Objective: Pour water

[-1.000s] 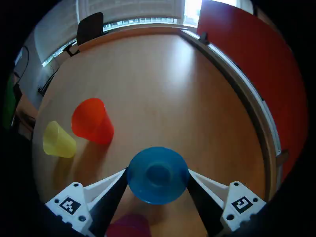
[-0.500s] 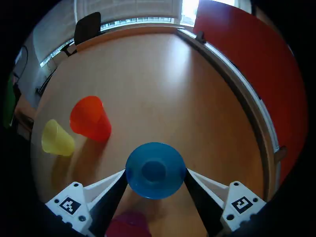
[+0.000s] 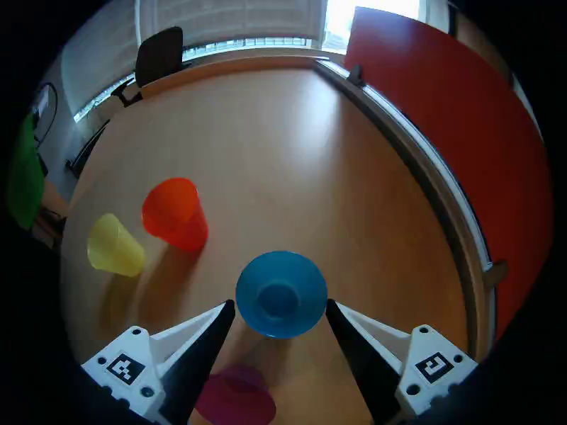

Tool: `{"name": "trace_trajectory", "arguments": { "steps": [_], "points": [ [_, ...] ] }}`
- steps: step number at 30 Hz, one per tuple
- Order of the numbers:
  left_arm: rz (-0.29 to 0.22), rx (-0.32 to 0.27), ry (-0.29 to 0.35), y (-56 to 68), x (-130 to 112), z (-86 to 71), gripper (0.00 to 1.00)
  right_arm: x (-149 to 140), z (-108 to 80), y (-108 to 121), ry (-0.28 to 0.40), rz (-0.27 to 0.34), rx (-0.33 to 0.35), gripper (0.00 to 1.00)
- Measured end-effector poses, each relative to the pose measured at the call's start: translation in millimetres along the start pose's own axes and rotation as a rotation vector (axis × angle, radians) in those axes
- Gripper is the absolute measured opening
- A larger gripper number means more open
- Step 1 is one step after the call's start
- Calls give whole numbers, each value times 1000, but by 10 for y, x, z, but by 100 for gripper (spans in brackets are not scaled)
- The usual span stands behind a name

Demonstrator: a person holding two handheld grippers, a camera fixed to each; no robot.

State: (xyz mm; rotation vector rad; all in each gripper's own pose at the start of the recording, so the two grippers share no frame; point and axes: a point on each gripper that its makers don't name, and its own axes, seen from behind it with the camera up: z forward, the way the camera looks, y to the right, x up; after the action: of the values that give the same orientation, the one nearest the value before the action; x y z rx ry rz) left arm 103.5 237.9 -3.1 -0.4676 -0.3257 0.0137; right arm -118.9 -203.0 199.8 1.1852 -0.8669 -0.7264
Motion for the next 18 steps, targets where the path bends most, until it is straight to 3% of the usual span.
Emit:
{"name": "trace_trajectory", "arguments": {
  "steps": [9,18],
  "points": [
    [4,14,1,41,-45,83,86,68,-413,-68,79,27,-42,100],
    [-18,7,12,169,-97,248,86,22,-1084,-247,182,74,-129,100]
  ]
}}
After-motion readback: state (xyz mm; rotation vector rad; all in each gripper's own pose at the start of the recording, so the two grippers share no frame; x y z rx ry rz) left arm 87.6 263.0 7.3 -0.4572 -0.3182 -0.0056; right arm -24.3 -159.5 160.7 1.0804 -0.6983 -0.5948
